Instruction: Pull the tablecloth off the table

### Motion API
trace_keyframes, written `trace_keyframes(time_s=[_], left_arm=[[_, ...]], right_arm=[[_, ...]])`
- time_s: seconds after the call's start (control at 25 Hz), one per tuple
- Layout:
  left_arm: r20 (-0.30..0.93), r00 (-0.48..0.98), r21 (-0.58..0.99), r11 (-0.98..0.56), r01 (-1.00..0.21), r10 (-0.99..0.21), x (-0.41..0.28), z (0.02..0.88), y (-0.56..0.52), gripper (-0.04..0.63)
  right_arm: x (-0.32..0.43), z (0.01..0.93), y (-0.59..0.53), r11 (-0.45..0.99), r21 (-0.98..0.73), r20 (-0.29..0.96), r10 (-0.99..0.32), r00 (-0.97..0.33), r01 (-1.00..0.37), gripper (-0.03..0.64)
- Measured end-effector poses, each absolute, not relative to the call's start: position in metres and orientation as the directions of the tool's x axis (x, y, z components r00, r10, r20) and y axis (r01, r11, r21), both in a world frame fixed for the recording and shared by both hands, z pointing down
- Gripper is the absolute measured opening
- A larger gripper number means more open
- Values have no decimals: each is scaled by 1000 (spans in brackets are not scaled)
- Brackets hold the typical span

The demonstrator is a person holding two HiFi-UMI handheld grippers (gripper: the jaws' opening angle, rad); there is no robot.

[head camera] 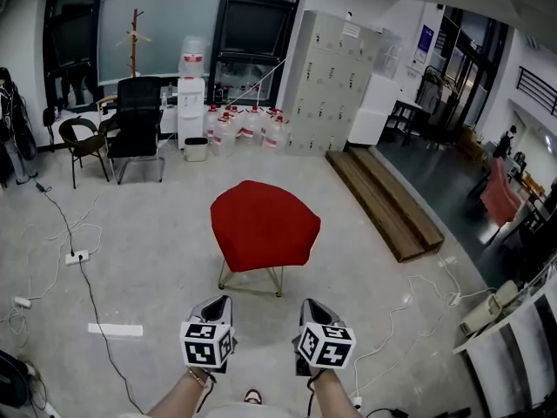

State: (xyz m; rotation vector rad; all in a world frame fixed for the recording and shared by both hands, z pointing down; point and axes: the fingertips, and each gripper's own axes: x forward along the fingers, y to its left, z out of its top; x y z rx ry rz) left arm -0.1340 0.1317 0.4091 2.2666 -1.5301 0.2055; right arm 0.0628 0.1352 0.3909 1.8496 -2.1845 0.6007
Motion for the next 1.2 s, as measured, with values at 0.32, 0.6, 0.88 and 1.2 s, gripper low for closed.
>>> trace_keyframes(time_s=[0.32,0.6,0.88,1.2], left_arm=[[354,355,213,-295,-931,-865,-113,409,94,15],[372,327,221,-259,-940,-869,-100,412,69,15],[390,301,186,-245,-951,-870,-92,413,52,15],[435,264,193,-198,-961,-861,-102,431,41,15]], right_arm=[[96,393,88,141,-191,414,-886,-210,-971,25],[108,402,55,177,-228,410,-874,-260,-957,25],[118,420,31,173,-278,423,-861,-282,-945,25],[118,444,21,170,-302,463,-834,-300,-938,25]])
